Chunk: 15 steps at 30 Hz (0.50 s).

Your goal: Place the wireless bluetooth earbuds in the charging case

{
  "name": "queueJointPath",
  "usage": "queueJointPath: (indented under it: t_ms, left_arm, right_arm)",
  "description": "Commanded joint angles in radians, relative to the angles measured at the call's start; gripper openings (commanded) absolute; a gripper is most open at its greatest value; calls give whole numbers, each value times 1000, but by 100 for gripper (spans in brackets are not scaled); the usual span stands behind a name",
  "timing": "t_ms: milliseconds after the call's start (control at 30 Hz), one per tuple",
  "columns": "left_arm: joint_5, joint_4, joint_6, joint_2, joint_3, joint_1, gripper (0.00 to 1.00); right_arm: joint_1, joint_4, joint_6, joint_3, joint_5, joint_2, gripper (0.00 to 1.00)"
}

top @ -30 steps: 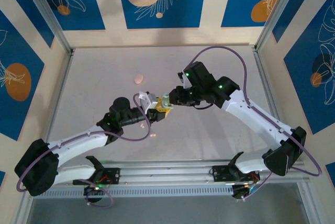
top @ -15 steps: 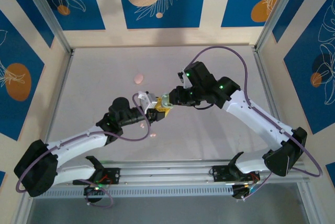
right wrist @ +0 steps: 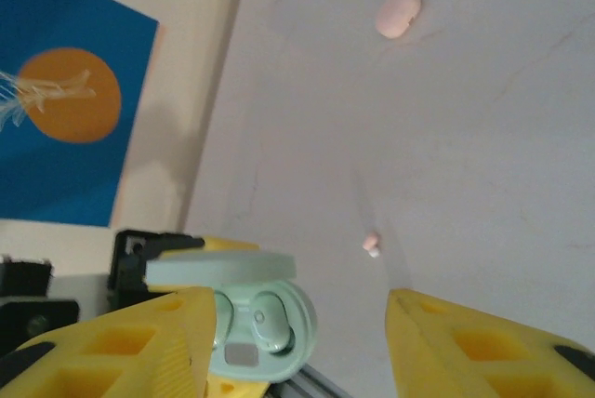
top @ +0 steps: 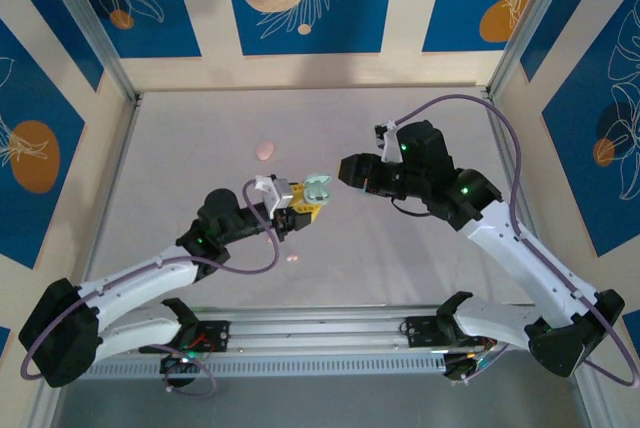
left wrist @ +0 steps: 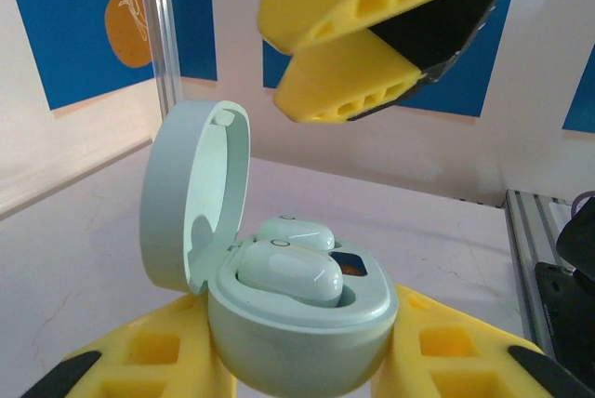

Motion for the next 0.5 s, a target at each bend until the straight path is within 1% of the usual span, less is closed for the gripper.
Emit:
queueJointPath:
  t_ms: [0, 233, 400, 467]
  left_arm:
    - [-1, 42, 19, -21, -8, -10, 33]
    - [-12, 39, 13, -18, 13, -9, 33]
    - [-40, 44, 3, -18, 8, -10, 33]
    - [-53, 49, 2, -16, 8, -10, 33]
  right_arm:
    - [-14, 82, 53, -28, -34, -12, 54]
    - [-42, 116, 115, -85, -54, -64, 57]
    - [-99, 89, 119, -108, -99, -111, 59]
    - [-137, 86, 128, -119, -120, -127, 59]
